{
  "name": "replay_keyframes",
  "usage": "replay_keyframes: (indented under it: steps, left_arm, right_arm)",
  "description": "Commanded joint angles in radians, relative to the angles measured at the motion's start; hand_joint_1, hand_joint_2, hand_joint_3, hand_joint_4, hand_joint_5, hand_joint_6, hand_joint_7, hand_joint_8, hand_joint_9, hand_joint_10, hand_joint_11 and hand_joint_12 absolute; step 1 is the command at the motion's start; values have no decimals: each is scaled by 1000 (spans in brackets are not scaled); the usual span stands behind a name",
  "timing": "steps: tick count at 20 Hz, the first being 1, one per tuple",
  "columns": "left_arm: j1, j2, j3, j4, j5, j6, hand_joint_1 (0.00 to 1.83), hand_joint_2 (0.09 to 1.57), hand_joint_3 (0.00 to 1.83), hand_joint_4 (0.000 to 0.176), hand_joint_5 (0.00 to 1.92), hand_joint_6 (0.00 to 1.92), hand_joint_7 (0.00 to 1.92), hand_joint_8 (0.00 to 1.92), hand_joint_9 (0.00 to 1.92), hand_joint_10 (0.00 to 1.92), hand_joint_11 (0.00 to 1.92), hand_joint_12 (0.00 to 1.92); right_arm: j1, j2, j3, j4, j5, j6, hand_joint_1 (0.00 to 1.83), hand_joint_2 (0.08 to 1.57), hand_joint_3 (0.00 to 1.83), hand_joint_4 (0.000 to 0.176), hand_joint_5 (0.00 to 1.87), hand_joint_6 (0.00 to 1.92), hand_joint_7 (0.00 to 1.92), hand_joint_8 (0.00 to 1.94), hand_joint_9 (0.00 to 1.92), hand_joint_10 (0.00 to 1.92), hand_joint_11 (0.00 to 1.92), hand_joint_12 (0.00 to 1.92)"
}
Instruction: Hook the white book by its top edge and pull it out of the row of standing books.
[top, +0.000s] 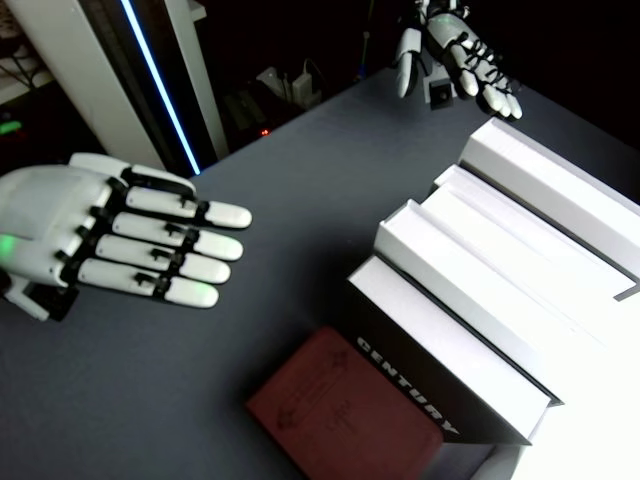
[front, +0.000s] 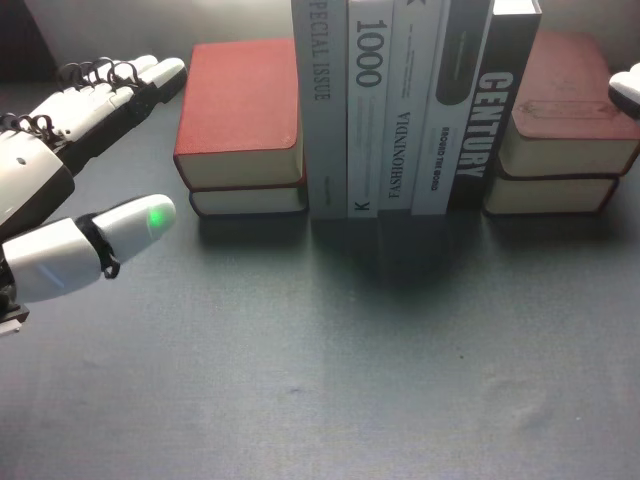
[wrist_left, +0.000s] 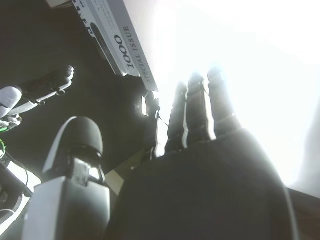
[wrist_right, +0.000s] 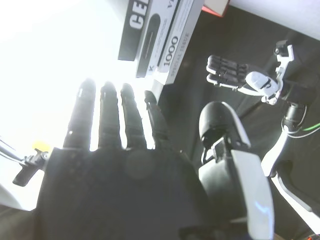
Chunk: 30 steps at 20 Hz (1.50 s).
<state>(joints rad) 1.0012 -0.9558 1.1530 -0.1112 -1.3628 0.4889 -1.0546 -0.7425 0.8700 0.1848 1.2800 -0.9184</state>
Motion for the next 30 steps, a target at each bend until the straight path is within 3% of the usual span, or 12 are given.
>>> replay_keyframes:
  steps: [1,4,5,7,8,10,11,15,20,22,24,30]
  left_arm:
    - [-11,2,4,-10,-117,-10,169,1391,15,102,0,0,0,0,0,0,0,0]
    - [-11,5,7,10,-85,-15,228,1386,1,81,0,0,0,0,0,0,0,0]
    - [-13,5,7,15,-78,-16,172,1395,5,94,0,0,0,0,0,0,0,0]
    - [-15,5,8,16,-76,-17,122,1403,5,82,0,0,0,0,0,0,0,0]
    - [-17,4,9,16,-76,-17,82,1403,4,95,0,0,0,0,0,0,0,0]
    - [-20,1,9,16,-76,-17,109,1397,0,101,0,0,0,0,0,0,0,0]
    - [-20,0,10,16,-76,-17,177,1387,0,92,0,0,0,0,0,0,0,0]
    - [-20,-1,11,12,-75,-17,127,1389,0,97,0,0,0,0,0,0,0,0]
    - [-20,-2,14,11,-75,-17,159,1390,1,101,0,0,0,0,0,0,0,0]
    - [-20,-3,16,8,-76,-17,161,1394,3,94,0,0,0,0,0,0,0,0]
    - [-20,-5,17,6,-76,-17,174,1395,2,74,0,0,0,0,0,0,0,0]
    - [-18,-13,22,4,-73,-21,210,1386,0,66,0,0,0,0,0,0,0,0]
  right_arm:
    - [14,3,5,8,123,3,500,1434,37,0,11,4,0,0,0,0,0,0]
    - [21,-5,12,8,116,3,523,1449,19,0,28,9,0,0,0,0,0,0]
    - [26,-6,14,8,109,3,557,1448,13,0,36,12,0,0,0,0,0,0]
    - [37,-6,17,7,105,1,463,1466,15,0,41,11,0,0,0,0,0,0]
    - [47,-6,19,7,102,-4,441,1473,13,0,33,7,0,0,0,0,0,0]
    - [99,-9,28,7,82,-29,371,1479,10,0,57,16,0,0,0,0,0,0]
    - [127,-15,33,7,70,-46,339,1477,7,0,70,21,0,0,0,0,0,0]
    - [258,-65,84,8,8,-80,167,1499,11,0,62,18,0,0,0,0,0,0]
    - [422,-122,142,9,-116,-154,228,1495,0,0,142,50,0,0,0,0,0,0]
    - [471,-147,168,9,-157,-165,241,1490,0,0,171,58,0,0,0,0,0,0]
    - [510,-174,196,12,-198,-166,245,1482,0,0,208,71,0,0,0,0,0,0]
    - [599,-230,244,12,-295,-204,308,1448,0,0,285,61,0,0,0,0,0,0]
